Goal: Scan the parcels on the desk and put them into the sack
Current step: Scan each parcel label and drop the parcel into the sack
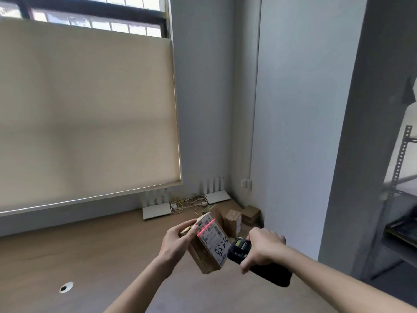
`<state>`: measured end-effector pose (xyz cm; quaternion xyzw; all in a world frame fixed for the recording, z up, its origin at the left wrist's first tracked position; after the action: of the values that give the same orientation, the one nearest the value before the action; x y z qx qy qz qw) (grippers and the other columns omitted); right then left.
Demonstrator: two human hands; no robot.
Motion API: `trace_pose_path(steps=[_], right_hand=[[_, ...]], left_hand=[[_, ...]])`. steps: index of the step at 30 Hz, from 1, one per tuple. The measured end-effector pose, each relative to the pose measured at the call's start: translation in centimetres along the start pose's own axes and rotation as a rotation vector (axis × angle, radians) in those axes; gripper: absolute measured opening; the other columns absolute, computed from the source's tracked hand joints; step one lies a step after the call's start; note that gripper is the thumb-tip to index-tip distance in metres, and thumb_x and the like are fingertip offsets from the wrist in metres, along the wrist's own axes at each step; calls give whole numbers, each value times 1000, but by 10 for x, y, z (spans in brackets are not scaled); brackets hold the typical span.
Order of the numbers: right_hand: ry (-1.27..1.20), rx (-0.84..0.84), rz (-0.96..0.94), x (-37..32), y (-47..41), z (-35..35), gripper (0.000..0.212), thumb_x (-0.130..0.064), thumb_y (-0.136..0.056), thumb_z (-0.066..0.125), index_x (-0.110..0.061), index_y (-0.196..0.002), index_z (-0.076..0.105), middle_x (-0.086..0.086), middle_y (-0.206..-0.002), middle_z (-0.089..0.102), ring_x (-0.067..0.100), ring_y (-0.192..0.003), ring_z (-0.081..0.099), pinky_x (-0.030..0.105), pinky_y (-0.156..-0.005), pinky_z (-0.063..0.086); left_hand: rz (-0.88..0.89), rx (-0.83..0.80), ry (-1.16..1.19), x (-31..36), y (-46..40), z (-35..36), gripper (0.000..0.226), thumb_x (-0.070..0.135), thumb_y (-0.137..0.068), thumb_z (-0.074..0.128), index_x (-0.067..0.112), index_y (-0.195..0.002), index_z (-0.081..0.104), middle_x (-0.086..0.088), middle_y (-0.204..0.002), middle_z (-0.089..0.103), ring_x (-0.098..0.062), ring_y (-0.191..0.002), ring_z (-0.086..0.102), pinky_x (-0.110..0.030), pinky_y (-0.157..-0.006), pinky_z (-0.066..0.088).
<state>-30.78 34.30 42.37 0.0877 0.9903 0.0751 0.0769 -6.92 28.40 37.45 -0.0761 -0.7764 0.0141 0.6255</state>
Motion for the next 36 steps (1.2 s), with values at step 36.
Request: trace_pose_path(steps=[36], right_hand=[[83, -117, -707, -561, 219, 84, 71, -65, -48, 91, -26, -104, 70, -7, -97, 72, 16, -89, 67, 27, -72, 47]], left_hand=[[-143, 763, -4, -56, 354, -540, 23, 35, -93, 70, 32, -116, 73, 12, -108, 72, 8, -102, 60, -12, -78, 47]])
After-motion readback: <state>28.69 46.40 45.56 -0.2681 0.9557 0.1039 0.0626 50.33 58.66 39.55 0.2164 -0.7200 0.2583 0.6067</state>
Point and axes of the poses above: each hand's wrist, its own y-axis away from the middle knuckle, its own z-axis out of the palm, x = y × z, the point moved 1 cm from there along -y, towards the middle knuckle
